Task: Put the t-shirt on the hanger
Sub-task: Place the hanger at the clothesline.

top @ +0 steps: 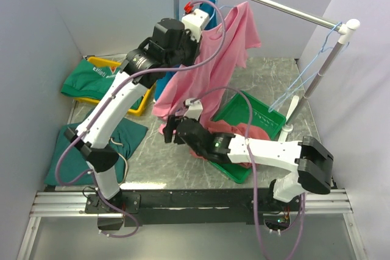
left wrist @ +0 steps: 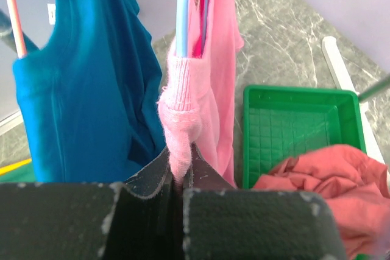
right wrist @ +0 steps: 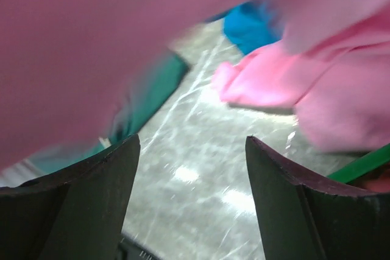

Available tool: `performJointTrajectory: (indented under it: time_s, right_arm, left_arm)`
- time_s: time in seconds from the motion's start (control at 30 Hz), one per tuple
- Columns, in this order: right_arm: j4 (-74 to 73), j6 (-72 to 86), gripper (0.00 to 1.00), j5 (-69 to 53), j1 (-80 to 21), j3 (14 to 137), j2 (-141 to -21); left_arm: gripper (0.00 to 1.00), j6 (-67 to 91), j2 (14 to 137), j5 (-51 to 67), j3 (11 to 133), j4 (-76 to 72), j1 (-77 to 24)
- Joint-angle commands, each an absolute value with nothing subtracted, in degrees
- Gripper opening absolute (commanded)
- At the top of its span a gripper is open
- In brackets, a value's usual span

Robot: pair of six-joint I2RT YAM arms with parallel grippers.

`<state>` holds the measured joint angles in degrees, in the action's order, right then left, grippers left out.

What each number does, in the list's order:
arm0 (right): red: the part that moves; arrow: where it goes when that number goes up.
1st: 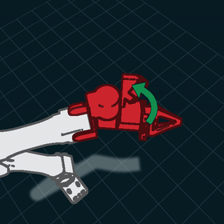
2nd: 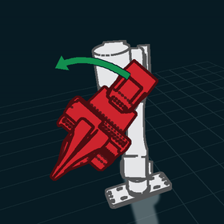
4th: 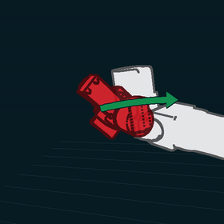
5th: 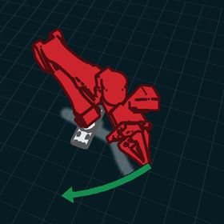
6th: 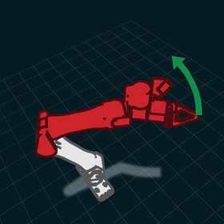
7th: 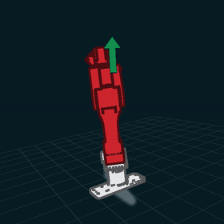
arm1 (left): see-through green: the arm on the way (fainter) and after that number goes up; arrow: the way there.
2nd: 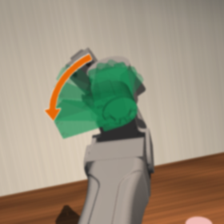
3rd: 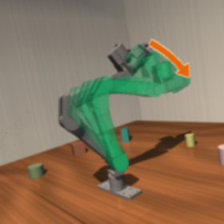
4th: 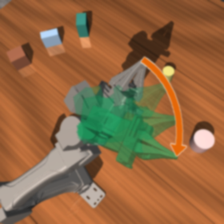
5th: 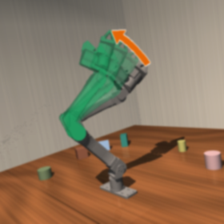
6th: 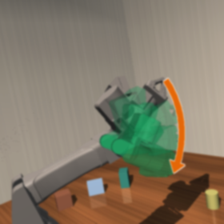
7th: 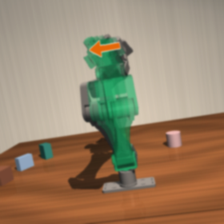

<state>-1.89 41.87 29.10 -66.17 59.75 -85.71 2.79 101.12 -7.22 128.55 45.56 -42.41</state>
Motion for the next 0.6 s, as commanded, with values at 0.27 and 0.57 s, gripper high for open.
performJointTrajectory:
  time_s: [0.27,0.57]
  right_arm:
    - [-5.27,41.22,0.78,39.1,-77.08,57.75,-80.33]
    - [-8.43,40.87,0.79,44.82,-81.91,57.39,-79.89]
  left_arm:
    - [0.01,2.99,107.4,-2.46,138.69,38.15,-39.81]
    - [0.01,2.11,110.65,-1.41,139.13,35.16,-39.73]
